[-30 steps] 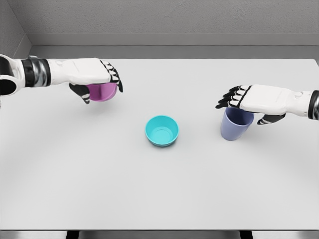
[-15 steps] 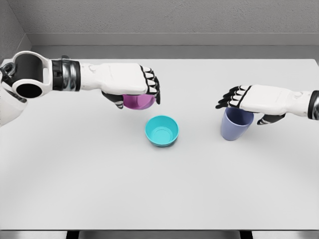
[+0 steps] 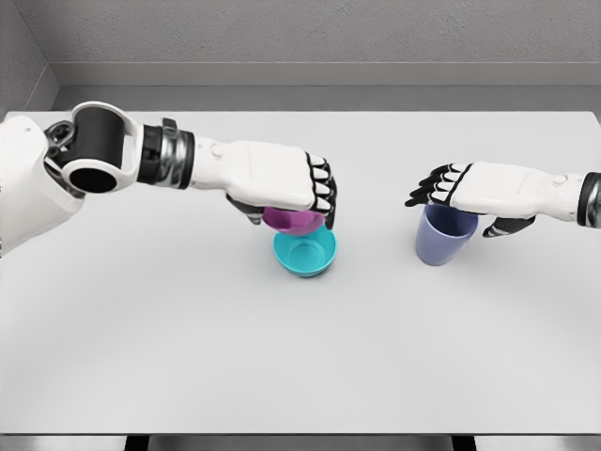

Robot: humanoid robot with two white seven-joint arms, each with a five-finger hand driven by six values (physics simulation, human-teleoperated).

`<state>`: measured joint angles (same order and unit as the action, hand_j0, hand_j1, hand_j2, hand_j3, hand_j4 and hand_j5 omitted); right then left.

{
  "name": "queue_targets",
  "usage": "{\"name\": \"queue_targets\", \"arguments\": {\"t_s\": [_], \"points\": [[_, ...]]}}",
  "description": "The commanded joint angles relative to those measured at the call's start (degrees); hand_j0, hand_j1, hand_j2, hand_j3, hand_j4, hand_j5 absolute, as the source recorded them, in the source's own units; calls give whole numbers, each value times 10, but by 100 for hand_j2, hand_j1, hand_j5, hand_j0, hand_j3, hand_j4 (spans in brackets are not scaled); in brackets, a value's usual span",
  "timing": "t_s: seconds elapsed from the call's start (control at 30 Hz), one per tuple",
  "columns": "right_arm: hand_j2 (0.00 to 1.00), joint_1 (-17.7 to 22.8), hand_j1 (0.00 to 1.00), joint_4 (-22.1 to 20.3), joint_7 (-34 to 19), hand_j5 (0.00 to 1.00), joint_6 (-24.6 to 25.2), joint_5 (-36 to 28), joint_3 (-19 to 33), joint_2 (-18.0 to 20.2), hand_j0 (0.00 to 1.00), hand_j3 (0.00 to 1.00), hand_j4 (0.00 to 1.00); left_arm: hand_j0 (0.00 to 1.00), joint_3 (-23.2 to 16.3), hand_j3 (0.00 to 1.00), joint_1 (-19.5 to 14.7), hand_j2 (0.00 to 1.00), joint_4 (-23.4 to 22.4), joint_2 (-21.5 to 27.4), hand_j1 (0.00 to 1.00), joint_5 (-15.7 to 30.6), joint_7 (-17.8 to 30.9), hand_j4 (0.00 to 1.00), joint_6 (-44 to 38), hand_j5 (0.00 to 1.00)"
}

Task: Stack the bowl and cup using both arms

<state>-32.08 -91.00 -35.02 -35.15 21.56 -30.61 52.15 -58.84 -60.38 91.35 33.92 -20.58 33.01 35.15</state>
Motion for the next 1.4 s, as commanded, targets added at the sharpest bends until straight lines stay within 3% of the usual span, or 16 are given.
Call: {"name": "queue_targets", "arguments": {"t_s": [0.0, 0.1, 0.73, 1.07, 1.37], "points": [[100, 0, 100, 0, 0, 100, 2, -3, 0, 1, 100, 100, 100, 68, -23, 68, -1, 68, 1, -8, 68, 3, 0, 68, -2, 68], [100, 0, 100, 0, 0, 100, 2, -3, -1, 1, 100, 100, 100, 68, -31, 68, -15, 68, 0, -10, 68, 3, 0, 68, -2, 68], [100, 0, 100, 5, 0, 100, 2, -3, -5, 0, 100, 100, 100, 73, -67, 73, -16, 73, -8, -16, 73, -15, 0, 73, -2, 73], [100, 0, 100, 7, 0, 100, 2, 1, -5, -1, 100, 100, 100, 73, -69, 73, -19, 73, -78, -53, 73, -24, 0, 73, -2, 73], [100, 0, 100, 7, 0, 100, 2, 1, -5, -4, 100, 100, 100, 76, -82, 76, -19, 76, -77, -54, 76, -24, 0, 76, -2, 76]]}}
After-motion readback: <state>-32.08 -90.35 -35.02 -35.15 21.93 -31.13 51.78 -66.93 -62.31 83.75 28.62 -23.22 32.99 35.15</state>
